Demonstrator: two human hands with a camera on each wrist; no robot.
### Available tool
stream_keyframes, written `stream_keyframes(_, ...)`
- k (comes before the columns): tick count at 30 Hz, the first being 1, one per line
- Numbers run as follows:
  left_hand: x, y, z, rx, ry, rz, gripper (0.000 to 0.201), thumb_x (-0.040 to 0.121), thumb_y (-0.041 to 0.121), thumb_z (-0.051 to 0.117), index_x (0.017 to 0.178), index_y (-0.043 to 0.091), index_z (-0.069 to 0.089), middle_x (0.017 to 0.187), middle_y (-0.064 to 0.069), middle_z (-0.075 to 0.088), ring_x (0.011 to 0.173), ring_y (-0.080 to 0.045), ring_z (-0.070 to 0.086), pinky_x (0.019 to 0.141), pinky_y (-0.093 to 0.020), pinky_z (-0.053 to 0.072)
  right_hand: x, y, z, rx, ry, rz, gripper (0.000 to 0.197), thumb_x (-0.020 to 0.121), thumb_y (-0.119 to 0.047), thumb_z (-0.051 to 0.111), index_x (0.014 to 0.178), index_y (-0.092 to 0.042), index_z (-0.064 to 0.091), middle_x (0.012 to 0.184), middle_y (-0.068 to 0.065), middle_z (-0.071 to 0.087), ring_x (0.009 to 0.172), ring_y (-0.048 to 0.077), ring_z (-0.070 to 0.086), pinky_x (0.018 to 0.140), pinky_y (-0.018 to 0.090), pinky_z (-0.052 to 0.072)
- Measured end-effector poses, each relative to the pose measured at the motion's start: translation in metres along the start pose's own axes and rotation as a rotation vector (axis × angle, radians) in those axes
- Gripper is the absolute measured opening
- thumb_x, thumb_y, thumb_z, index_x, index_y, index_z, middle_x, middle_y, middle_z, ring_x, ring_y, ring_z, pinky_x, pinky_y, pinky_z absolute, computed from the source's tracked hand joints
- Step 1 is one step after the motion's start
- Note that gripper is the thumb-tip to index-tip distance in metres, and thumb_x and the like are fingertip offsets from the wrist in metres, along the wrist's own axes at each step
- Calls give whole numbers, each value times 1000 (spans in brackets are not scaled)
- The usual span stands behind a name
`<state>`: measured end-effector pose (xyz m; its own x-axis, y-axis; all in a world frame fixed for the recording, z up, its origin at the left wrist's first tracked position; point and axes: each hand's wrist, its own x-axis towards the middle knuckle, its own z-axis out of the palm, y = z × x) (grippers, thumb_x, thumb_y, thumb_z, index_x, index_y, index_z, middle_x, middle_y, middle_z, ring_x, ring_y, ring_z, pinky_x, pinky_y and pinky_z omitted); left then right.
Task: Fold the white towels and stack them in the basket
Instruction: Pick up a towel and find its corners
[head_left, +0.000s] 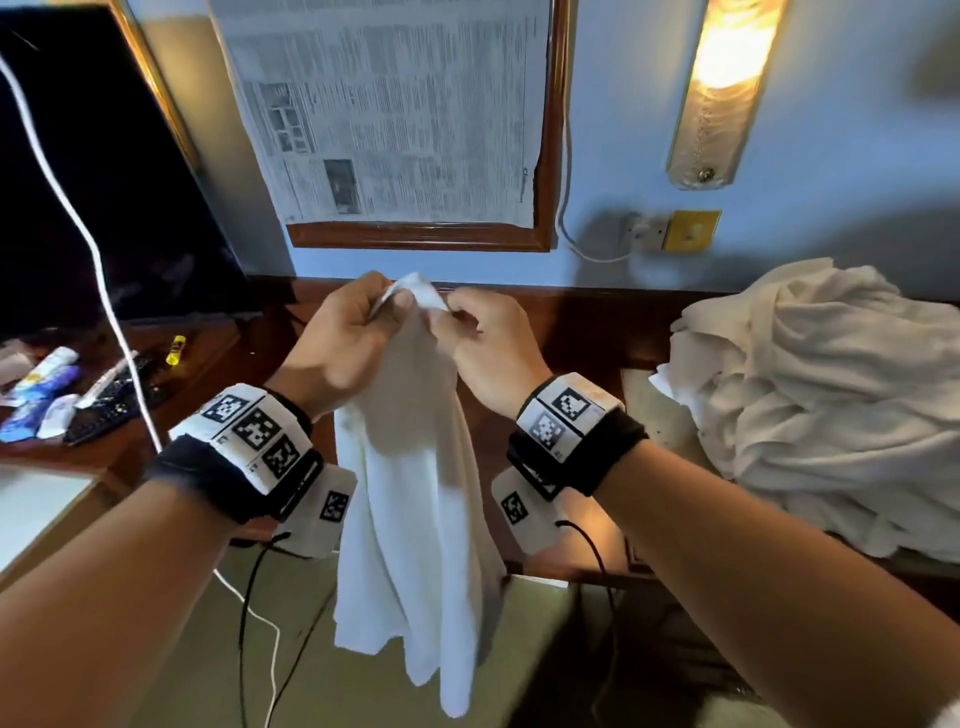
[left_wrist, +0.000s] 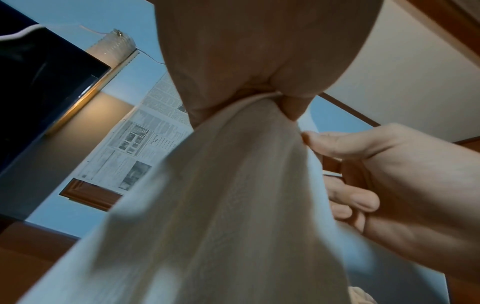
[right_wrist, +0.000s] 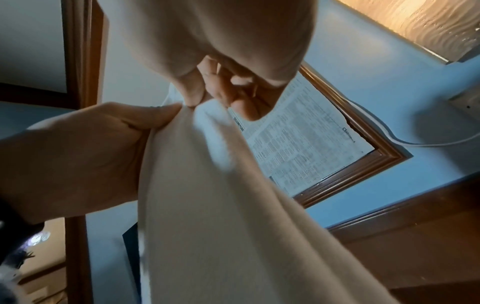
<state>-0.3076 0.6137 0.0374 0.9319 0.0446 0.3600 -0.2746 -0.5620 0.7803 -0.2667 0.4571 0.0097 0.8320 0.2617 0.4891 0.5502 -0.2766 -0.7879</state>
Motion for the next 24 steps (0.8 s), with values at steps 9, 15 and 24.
stream_keyframes(9, 4, 4, -25, -53, 58, 58, 30, 105, 19, 50, 79, 9, 41, 71, -3, 31, 56, -4, 30, 49, -20, 25, -56, 14, 36, 165, -85, 103, 29, 92, -24, 60, 73, -3, 54, 68, -2, 48, 64, 8, 40, 59, 30, 36)
stream_keyframes(15, 2, -7, -54, -80, 89, 68, 32, 105, 18, 51, 74, 16, 44, 62, 7, 39, 46, 2, 35, 48, -17, 28, -163, 118, 19, -147, -290, 488, 34, 90, -33, 65, 63, -13, 58, 63, -1, 53, 60, 11, 46, 61, 34, 39)
stream_keyframes(24, 7, -31, -94, -210, 156, -22, 38, 89, 49, 64, 89, 11, 66, 85, -19, 59, 73, -28, 55, 66, -56, 51, -239, 159, -56, -716, -258, 924, 17, 98, -35, 55, 96, -25, 68, 99, 4, 67, 100, 30, 63, 75, 31, 43)
